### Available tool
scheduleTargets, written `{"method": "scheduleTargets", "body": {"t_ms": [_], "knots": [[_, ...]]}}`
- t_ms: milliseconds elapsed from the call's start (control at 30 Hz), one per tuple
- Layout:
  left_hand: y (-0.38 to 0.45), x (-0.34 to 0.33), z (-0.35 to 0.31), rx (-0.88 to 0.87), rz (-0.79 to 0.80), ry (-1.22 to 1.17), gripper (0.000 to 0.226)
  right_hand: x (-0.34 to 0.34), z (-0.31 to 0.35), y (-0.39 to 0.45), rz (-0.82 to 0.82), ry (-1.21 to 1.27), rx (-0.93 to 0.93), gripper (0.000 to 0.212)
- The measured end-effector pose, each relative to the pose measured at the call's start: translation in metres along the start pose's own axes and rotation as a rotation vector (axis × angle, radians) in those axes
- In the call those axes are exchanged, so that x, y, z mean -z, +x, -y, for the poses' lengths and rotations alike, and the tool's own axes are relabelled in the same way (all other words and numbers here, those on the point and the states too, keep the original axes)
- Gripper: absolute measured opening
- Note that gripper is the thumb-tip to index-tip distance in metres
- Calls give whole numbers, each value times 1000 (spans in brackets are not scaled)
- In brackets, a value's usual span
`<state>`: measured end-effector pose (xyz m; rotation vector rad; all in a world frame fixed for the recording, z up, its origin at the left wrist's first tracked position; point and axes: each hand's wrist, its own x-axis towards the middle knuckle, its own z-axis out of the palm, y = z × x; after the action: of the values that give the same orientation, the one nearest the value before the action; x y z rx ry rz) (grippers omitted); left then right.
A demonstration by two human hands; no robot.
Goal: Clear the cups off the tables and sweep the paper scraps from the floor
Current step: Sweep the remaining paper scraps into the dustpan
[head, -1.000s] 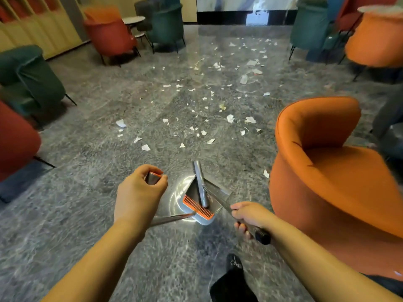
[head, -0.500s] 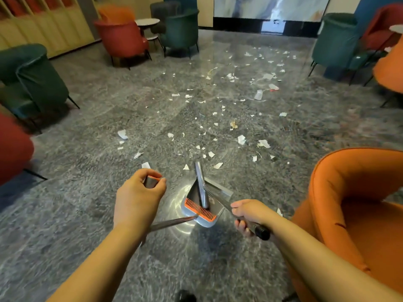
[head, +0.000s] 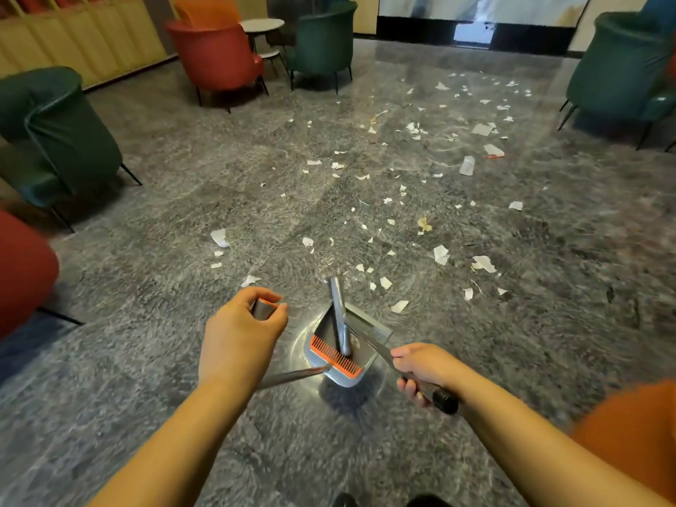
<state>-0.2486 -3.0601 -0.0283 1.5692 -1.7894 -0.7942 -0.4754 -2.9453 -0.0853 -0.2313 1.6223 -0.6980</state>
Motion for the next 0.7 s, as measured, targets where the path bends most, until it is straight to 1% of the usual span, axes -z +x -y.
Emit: {"method": "scheduleTargets", "body": {"t_ms": [200, 333, 500, 600, 700], "knots": [[71, 6, 23, 56, -41, 40, 12, -26, 60, 62, 57, -24, -28, 24], [132, 8, 39, 113, -80, 67, 11, -46, 122, 113, 143, -104, -62, 21], [211, 8, 46, 170, -152, 123, 9, -66, 201, 173, 232, -212, -47, 27], [250, 15, 53, 208, -164, 201, 8, -78, 241, 201, 273, -270, -37, 25], [280, 26, 66, 251, -183, 287, 8, -94, 277, 228, 304, -276, -33, 22]]}}
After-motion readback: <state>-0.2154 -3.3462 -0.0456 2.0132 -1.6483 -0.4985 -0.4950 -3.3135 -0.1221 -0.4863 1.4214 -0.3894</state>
